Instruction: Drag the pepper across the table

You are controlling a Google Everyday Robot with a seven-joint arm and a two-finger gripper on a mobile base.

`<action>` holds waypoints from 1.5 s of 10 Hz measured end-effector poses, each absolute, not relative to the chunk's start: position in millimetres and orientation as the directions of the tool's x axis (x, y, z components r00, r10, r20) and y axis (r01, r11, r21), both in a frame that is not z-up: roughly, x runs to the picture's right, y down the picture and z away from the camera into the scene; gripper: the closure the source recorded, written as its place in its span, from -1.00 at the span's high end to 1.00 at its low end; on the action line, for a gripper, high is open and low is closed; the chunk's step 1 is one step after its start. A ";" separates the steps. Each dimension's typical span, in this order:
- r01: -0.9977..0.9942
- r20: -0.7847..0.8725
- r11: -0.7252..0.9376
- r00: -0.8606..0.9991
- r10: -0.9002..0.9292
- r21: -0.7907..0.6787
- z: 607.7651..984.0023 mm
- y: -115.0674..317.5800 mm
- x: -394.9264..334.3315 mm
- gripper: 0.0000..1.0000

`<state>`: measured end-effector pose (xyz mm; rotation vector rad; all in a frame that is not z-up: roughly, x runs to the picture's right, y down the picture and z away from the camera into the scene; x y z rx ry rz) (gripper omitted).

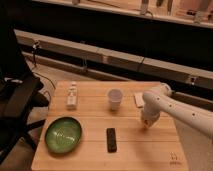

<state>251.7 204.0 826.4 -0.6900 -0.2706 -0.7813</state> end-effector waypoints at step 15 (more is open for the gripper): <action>0.737 0.465 0.498 0.675 -0.572 -0.458 837.0 184.7 247.9 -1.00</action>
